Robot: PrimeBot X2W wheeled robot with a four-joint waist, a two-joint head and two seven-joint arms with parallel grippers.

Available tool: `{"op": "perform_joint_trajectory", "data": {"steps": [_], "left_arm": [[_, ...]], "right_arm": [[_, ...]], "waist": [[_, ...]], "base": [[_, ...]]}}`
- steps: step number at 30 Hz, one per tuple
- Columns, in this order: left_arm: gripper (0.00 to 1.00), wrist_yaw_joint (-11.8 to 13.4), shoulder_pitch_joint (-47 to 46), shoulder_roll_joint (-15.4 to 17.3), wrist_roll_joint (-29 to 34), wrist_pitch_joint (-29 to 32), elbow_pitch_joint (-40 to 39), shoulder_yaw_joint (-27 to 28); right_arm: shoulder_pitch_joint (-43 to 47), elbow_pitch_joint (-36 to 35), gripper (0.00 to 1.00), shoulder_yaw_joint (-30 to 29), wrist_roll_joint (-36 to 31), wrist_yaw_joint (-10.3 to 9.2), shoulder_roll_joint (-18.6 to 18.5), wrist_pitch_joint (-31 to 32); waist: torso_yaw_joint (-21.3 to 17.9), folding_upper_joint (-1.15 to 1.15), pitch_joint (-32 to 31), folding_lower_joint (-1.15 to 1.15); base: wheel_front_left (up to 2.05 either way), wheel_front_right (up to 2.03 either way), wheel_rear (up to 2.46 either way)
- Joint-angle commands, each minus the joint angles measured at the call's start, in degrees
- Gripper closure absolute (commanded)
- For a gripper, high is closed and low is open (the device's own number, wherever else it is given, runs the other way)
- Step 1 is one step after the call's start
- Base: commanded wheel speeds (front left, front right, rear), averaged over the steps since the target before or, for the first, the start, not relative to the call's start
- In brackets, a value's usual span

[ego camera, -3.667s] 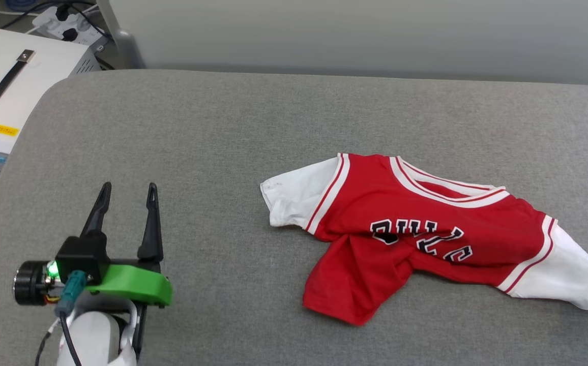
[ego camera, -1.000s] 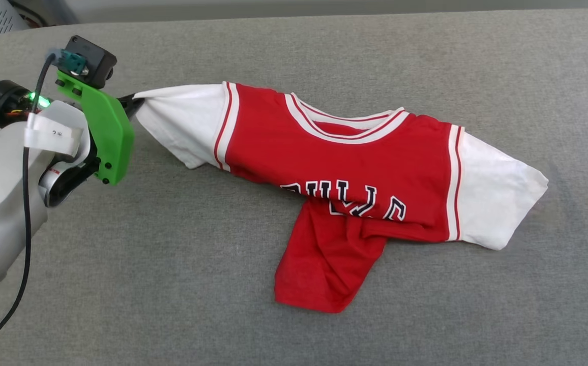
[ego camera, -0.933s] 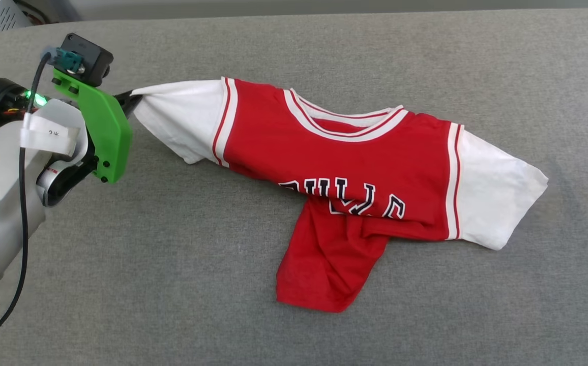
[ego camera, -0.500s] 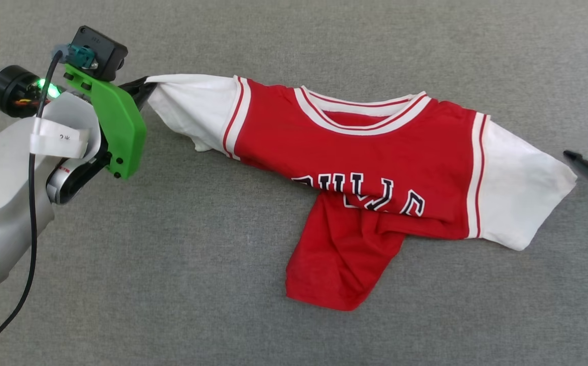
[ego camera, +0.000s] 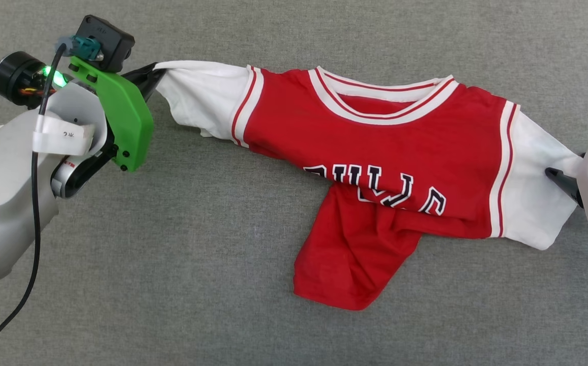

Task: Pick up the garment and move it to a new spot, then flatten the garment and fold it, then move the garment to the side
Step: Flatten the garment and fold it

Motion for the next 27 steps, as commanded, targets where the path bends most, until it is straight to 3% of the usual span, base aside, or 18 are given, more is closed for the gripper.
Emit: {"op": "perform_joint_trajectory", "data": {"steps": [1,2,3,4,18,27], "left_arm": [[1.00,0.0,-0.7,-0.2,0.7,-0.4,0.3,-0.1],[1.00,0.0,-0.6,-0.2,0.7,-0.4,0.5,-0.2],[1.00,-0.1,-0.6,-0.1,0.7,-0.5,0.7,-0.3],[1.00,-0.2,-0.5,-0.1,0.6,-0.5,0.8,-0.3],[1.00,-0.3,0.1,0.6,1.3,-4.7,1.4,0.1],[1.00,3.5,-1.7,4.5,4.1,-8.4,-6.3,2.1]], "right_arm": [[2.2,2.5,0.00,3.5,0.8,0.03,2.3,0.3],[2.1,2.8,0.00,4.2,1.1,0.03,2.4,-0.1],[1.7,3.1,0.66,4.6,1.2,0.03,2.4,-1.1],[1.3,3.4,1.00,5.0,1.1,0.03,2.4,-2.0],[-5.5,2.7,1.00,2.5,-0.2,0.03,1.4,-19.6],[-6.1,-3.0,1.00,-5.3,-1.9,0.03,-0.3,-27.2]], "waist": [[-0.1,0.00,0.0,0.00],[-0.2,0.00,-0.1,0.00],[-0.3,0.00,-0.2,0.00],[-0.5,0.00,-0.3,0.00],[-1.9,0.00,-7.5,0.00],[-2.2,0.00,-14.0,0.00]], "base": [[0.00,0.00,0.00],[0.00,0.00,0.00],[0.00,0.00,0.00],[0.00,0.00,0.00],[0.00,0.00,0.00],[0.00,0.00,0.00]]}}
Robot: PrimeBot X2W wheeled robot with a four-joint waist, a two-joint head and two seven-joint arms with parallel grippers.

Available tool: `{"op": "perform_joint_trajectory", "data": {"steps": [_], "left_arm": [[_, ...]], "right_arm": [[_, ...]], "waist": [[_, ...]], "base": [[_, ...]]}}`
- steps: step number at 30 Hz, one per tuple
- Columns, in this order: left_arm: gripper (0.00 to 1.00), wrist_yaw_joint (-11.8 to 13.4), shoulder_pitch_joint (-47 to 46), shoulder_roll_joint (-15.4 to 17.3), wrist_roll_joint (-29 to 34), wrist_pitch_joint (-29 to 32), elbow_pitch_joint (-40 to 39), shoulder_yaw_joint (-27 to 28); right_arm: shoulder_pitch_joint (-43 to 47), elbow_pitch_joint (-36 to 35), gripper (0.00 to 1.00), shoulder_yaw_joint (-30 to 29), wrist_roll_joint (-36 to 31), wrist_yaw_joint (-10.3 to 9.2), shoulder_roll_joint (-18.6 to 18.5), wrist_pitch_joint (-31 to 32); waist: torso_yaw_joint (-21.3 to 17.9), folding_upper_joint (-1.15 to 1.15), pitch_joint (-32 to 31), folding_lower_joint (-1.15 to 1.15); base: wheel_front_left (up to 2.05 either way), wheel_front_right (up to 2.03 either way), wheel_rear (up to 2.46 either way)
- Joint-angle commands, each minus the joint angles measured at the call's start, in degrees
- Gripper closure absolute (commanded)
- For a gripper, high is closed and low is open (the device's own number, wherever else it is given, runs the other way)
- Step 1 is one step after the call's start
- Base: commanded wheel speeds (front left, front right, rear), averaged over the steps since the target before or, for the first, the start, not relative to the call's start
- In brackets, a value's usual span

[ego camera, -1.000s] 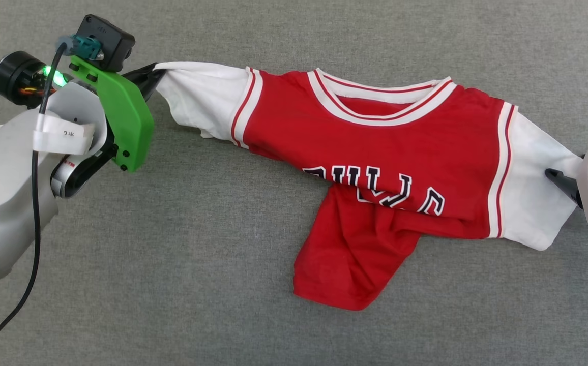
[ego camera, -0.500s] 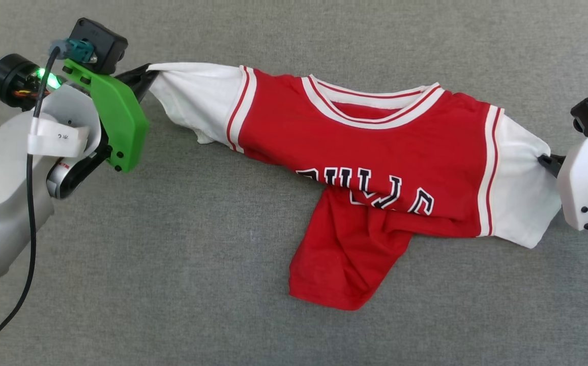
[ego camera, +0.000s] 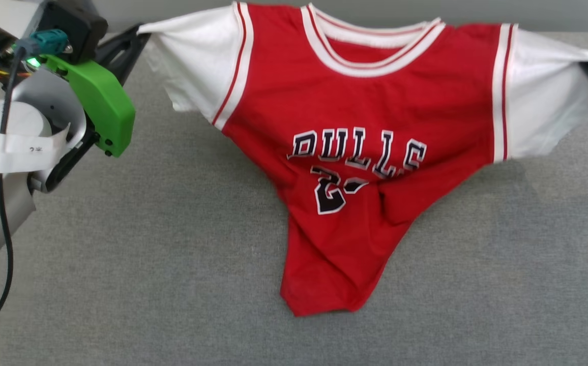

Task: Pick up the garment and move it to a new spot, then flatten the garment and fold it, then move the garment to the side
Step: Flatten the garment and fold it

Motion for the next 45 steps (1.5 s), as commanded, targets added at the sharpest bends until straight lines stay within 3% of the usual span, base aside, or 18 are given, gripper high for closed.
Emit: {"op": "perform_joint_trajectory", "data": {"steps": [1,13,22,33,45], "left_arm": [[1.00,0.9,-1.5,0.8,0.9,-0.5,-1.1,0.5],[1.00,5.8,-7.0,3.1,3.2,-3.3,-9.4,5.0],[1.00,5.5,-13.5,0.3,3.2,-3.3,-7.4,7.6],[1.00,1.8,-26.5,-6.8,3.5,-2.1,6.4,10.0],[1.00,-0.7,-40.6,-12.5,6.7,-9.4,22.8,12.5]], "right_arm": [[-1.0,-0.9,1.00,-1.1,-0.8,-0.03,-0.1,-0.8],[-2.3,-9.2,1.00,-11.2,-5.3,-0.03,1.3,-0.8],[-9.9,-9.6,1.00,-14.1,-8.3,-0.03,3.0,1.6],[-31.1,1.3,1.00,-9.2,-13.1,-0.03,5.2,1.5],[-54.1,17.9,1.00,-3.9,-18.3,-0.03,9.5,-7.8]], "waist": [[-0.1,0.00,-3.0,0.00],[0.4,0.00,-6.6,0.00],[0.4,0.00,-5.0,0.00],[-0.1,0.00,5.2,0.00],[-1.3,0.00,16.1,0.00]], "base": [[0.00,0.00,0.00],[0.00,0.00,0.00],[0.00,0.00,0.00],[0.00,0.00,0.00],[0.00,0.00,0.00]]}}
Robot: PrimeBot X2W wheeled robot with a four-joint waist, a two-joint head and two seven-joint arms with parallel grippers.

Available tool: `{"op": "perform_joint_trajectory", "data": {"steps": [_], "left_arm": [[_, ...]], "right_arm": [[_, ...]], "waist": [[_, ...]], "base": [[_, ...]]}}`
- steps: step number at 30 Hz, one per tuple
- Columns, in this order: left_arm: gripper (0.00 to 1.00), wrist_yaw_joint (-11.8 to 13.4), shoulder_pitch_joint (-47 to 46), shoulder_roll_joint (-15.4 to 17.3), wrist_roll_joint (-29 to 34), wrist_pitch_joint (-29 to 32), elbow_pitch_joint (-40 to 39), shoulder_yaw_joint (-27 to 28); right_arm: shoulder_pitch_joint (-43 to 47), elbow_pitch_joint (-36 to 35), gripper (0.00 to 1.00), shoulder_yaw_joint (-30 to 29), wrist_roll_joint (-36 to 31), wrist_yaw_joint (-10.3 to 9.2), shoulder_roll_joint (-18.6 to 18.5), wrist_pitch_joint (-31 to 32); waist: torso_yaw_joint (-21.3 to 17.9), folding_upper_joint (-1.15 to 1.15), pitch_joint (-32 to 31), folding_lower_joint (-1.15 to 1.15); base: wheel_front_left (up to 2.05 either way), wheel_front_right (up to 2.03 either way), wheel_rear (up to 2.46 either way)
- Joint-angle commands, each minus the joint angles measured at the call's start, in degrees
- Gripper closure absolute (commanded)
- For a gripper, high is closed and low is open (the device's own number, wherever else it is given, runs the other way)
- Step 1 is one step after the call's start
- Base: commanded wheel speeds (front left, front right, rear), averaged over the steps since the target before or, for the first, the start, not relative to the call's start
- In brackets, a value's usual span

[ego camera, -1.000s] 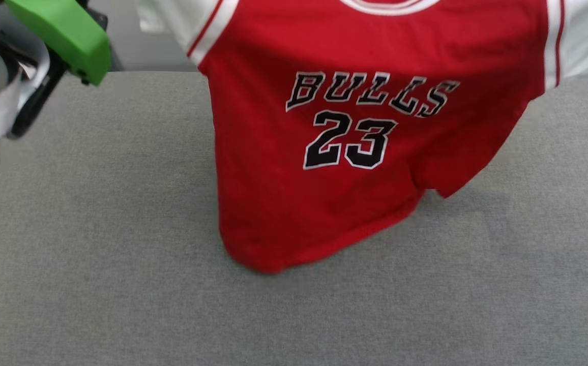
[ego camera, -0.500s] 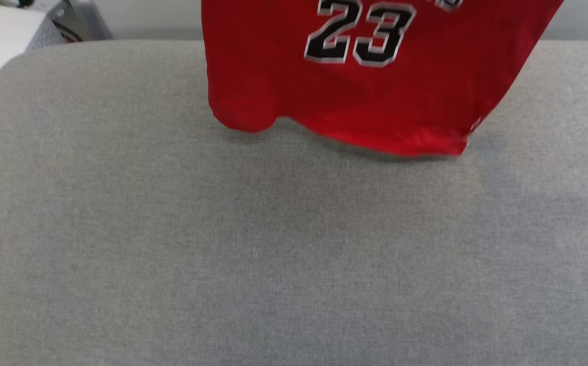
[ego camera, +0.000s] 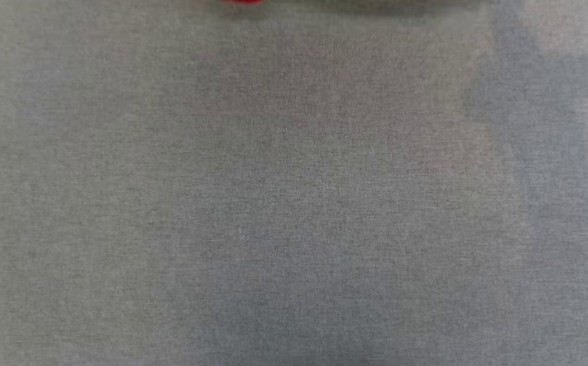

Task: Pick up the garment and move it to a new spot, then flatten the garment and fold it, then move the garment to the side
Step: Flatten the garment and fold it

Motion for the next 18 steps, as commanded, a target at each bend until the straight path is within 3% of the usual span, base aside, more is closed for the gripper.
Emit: {"op": "perform_joint_trajectory", "data": {"steps": [1,10,18], "left_arm": [[1.00,-0.5,-0.9,-0.7,0.1,-1.0,1.6,0.2],[1.00,-2.9,0.0,-2.5,0.9,-4.1,8.8,0.0],[1.00,-4.7,9.0,-3.1,0.3,-4.8,9.2,1.1]], "right_arm": [[-2.1,1.9,1.00,0.9,-0.9,-0.03,0.6,-1.6],[-5.6,11.3,1.00,5.4,-0.8,-0.03,2.7,-7.2],[2.9,15.0,1.00,9.7,3.3,-0.03,5.0,-12.4]], "waist": [[-0.6,0.00,4.2,-0.01],[-0.3,0.00,6.2,-0.01],[-0.5,0.00,4.2,-0.01]], "base": [[0.00,0.00,0.00],[0.00,0.00,0.00],[0.00,0.00,0.00]]}}
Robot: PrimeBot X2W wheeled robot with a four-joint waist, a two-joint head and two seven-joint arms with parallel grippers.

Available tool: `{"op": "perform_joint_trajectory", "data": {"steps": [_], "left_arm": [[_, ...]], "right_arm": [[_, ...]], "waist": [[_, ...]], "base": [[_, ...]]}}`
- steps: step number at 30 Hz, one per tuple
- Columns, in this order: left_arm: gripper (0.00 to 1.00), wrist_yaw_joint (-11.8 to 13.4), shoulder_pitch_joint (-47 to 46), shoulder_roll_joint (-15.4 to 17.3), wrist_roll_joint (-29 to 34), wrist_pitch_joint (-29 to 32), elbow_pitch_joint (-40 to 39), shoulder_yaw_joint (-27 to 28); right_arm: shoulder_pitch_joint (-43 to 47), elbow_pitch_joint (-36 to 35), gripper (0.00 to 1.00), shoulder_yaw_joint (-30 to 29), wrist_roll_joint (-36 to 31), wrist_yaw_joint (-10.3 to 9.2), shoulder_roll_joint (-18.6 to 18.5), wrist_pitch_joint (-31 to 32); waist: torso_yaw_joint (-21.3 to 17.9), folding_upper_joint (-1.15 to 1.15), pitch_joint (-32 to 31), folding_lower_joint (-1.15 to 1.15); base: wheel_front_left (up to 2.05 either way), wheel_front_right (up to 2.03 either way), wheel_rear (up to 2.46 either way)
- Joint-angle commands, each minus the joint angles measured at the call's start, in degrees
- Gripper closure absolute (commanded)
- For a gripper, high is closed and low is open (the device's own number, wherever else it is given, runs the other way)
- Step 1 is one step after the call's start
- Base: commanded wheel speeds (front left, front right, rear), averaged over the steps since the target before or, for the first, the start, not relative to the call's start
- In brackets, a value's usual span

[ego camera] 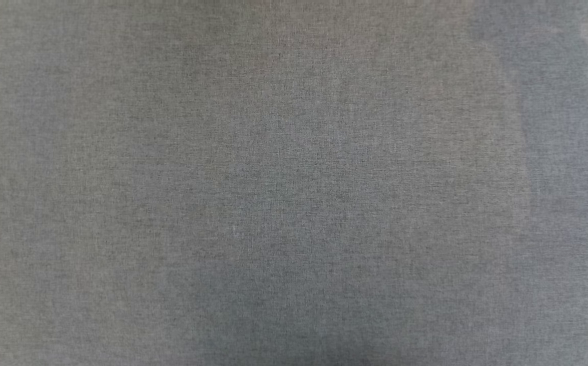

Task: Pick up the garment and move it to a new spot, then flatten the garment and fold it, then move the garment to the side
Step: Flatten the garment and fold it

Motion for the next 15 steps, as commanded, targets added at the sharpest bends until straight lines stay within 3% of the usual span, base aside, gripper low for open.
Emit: {"op": "perform_joint_trajectory", "data": {"steps": [1,7,15], "left_arm": [[1.00,-0.1,3.2,0.4,-0.2,-0.3,-1.3,1.1],[1.00,1.0,18.8,3.1,0.3,-0.3,-9.4,6.1],[1.00,4.5,43.1,5.3,0.1,-0.4,-21.4,11.5]], "right_arm": [[3.2,0.1,1.00,0.9,1.2,-0.03,0.3,-1.0],[15.3,-2.7,1.00,4.2,6.5,-0.03,0.2,-3.8],[32.0,-8.7,1.00,8.4,11.8,-0.03,-1.4,-5.0]], "waist": [[-0.2,0.00,-1.3,-0.01],[-0.4,0.00,-5.5,-0.01],[-0.8,0.00,-12.7,-0.01]], "base": [[0.00,0.00,0.00],[0.00,0.00,0.00],[0.00,0.00,0.00]]}}
